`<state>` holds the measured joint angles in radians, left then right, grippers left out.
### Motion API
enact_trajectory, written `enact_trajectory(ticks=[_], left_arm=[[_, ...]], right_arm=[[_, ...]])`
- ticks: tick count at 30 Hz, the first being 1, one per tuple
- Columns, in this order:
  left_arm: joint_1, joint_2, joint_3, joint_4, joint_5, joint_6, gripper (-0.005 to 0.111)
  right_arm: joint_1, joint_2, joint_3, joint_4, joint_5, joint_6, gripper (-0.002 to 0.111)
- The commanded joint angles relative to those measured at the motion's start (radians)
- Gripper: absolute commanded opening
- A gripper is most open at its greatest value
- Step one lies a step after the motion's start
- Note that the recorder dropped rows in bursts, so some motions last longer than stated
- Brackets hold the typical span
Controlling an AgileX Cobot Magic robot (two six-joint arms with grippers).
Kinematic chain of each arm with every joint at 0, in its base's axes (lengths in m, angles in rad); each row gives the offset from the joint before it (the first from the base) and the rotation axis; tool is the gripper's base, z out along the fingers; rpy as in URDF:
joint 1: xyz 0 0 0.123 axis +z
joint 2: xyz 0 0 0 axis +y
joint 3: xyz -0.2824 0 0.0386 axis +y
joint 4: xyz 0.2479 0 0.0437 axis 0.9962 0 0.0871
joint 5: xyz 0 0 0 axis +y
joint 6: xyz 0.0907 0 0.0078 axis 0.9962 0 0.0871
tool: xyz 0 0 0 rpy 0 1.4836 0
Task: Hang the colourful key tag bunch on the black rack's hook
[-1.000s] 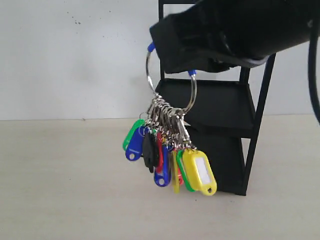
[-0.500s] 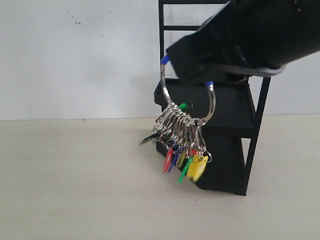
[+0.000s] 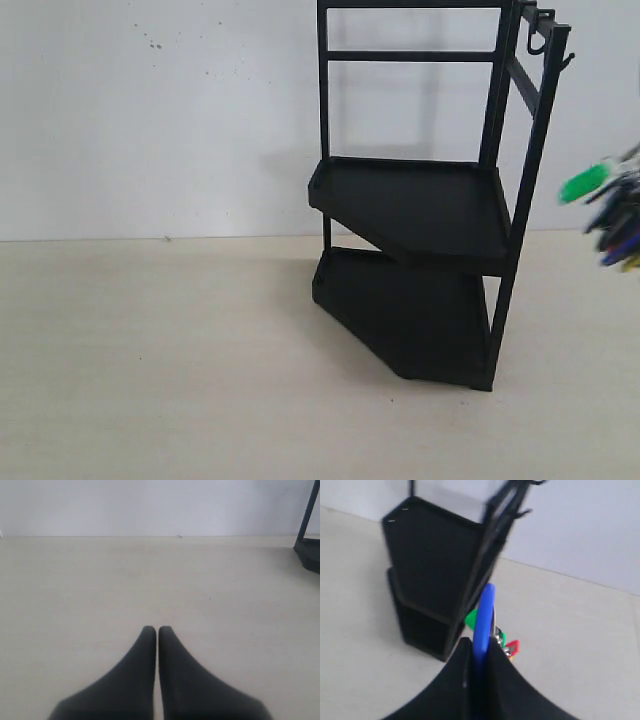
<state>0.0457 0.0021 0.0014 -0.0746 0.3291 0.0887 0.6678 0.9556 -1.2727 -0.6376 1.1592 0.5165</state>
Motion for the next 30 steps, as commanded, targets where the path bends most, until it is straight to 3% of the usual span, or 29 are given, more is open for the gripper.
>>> enact_trajectory(ticks=[1, 12, 20, 30], left_arm=[[0.002, -0.002, -0.001, -0.007, -0.015, -0.010, 0.004], [0.002, -0.002, -0.001, -0.007, -0.015, -0.010, 0.004], [0.002, -0.002, -0.001, -0.007, -0.015, -0.010, 0.004], [0.002, -0.002, -0.001, -0.007, -0.015, -0.010, 0.004]], right_arm=[[-0.001, -0.027, -0.008, -0.194, 0.062, 0.064, 0.000], [-0.001, -0.025, -0.006, -0.222, 0.033, 0.073, 0.000], [-0.001, -0.009, 0.098, -0.313, -0.188, 0.089, 0.000], [-0.001, 0.139, 0.126, -0.568, -0.184, 0.276, 0.000]])
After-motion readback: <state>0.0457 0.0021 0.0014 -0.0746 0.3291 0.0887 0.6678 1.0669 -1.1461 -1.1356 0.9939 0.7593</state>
